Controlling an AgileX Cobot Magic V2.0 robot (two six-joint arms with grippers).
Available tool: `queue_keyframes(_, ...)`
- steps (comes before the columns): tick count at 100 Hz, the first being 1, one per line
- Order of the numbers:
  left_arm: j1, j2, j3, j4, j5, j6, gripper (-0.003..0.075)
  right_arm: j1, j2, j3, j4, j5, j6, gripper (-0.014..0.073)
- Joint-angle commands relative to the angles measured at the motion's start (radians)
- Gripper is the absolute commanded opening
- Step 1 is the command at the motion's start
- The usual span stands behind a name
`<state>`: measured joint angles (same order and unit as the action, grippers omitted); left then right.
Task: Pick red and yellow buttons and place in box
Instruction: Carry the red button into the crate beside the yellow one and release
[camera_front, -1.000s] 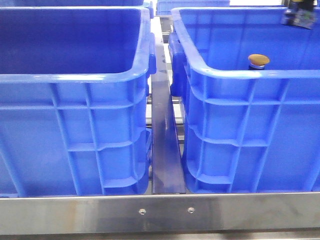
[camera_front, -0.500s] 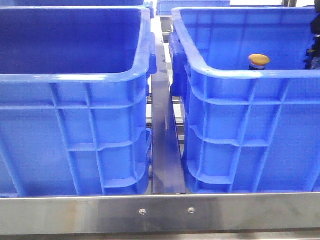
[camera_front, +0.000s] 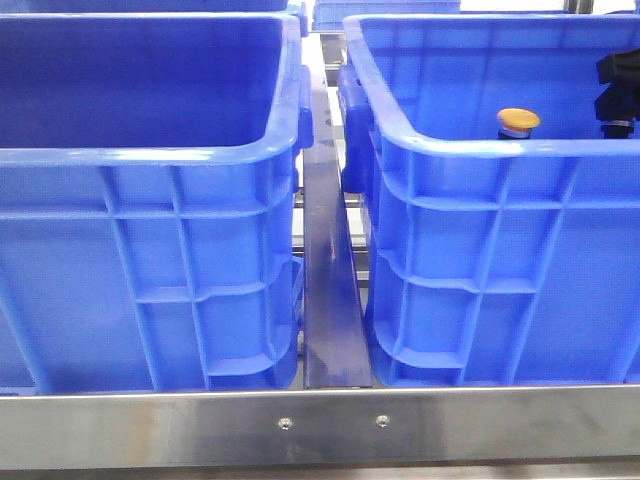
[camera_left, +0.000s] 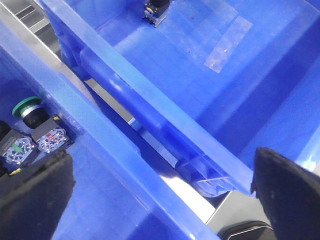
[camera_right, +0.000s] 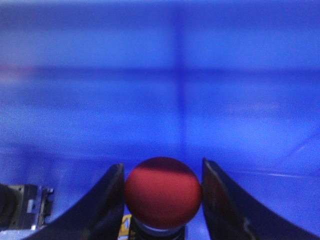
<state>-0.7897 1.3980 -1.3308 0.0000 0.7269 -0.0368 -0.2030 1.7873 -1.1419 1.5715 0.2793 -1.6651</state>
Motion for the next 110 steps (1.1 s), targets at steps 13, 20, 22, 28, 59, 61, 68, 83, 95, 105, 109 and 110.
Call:
queue_keyframes(13,-0.01,-0.035,-0.032,-0.007,-0.065,0.0,0.0673,-0.006,-0.037,-0.03,0.023,0.012,-0.02,0.0205)
queue_keyframes(20,-0.01,-0.035,-0.032,-0.007,-0.07,0.0,0.0673,-0.006,-0.037,-0.03,0.023,0.02,-0.02,0.0216)
queue_keyframes(22,-0.01,-0.035,-0.032,-0.007,-0.072,0.0,0.0673,-0.006,-0.037,-0.03,0.023,0.025,-0.02,0.0223)
queue_keyframes(28,-0.01,-0.035,-0.032,-0.007,-0.077,0.0,0.0673,-0.006,-0.037,-0.03,0.023,0.04,-0.02,0.0267)
queue_keyframes(59,-0.01,-0.035,-0.032,-0.007,-0.082,0.0,0.0673,-0.006,-0.037,-0.03,0.023,0.045,-0.019,0.0374)
queue_keyframes(61,-0.01,-0.035,-0.032,-0.007,-0.082,0.0,0.0673,-0.006,-0.037,-0.03,0.023,0.046,-0.019,0.0374)
queue_keyframes(68,-0.01,-0.035,-0.032,-0.007,-0.082,0.0,0.0673,-0.006,-0.037,-0.03,0.023,0.049,-0.019,0.0381)
queue_keyframes(83,-0.01,-0.035,-0.032,-0.007,-0.082,0.0,0.0673,-0.006,-0.037,-0.03,0.023,0.051,-0.019,0.0481)
queue_keyframes(95,-0.01,-0.035,-0.032,-0.007,-0.082,0.0,0.0673,-0.006,-0.037,-0.03,0.023,0.047,-0.019,0.0496)
queue_keyframes(105,-0.01,-0.035,-0.032,-0.007,-0.082,0.0,0.0673,-0.006,-0.037,-0.03,0.023,0.047,-0.019,0.0496)
queue_keyframes(109,-0.01,-0.035,-0.032,-0.007,-0.082,0.0,0.0673,-0.006,-0.037,-0.03,0.023,0.047,-0.019,0.0496)
queue_keyframes(110,-0.01,-0.035,-0.032,-0.007,-0.082,0.0,0.0673,-0.006,-0.037,-0.03,0.023,0.047,-0.019,0.0496)
